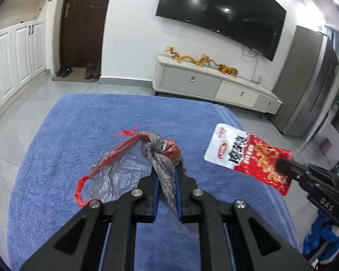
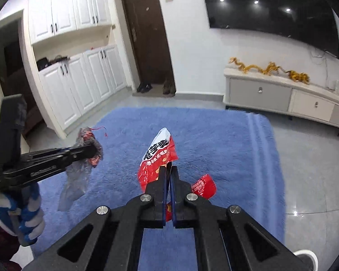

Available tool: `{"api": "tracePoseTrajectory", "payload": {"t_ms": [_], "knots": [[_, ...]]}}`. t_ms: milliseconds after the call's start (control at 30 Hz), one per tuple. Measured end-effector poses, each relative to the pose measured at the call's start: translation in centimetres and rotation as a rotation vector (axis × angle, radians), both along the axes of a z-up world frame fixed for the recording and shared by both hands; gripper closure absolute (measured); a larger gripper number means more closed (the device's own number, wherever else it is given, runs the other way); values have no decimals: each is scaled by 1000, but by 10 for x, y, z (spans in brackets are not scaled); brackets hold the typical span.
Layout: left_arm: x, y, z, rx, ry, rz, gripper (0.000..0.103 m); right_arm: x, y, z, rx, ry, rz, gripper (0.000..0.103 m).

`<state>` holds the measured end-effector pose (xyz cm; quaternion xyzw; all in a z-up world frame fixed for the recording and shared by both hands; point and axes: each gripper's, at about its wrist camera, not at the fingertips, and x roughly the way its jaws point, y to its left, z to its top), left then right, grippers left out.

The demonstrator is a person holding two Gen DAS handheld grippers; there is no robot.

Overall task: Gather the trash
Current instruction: 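Carry both bags over the trash bin and open both tools to drop them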

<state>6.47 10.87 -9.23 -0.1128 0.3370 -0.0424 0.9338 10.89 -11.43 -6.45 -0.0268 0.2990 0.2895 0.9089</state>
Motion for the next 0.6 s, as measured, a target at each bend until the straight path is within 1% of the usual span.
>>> {"api": "tracePoseTrajectory", "payload": {"t_ms": [133,267,500,600], "knots": [[-4,-32,13,7,-24,-73,92,-26,-35,15,11,-39,-69,100],[0,-75,21,9,-27,-169,92,-49,-80,21,13,-54,-173,100],[9,-182,34,52,-40,-374,92,-79,-168,15,22,-55,-380,100],[15,-232,34,65,-30,-462,92,-87,-205,3,-15,-40,-498,100]]}}
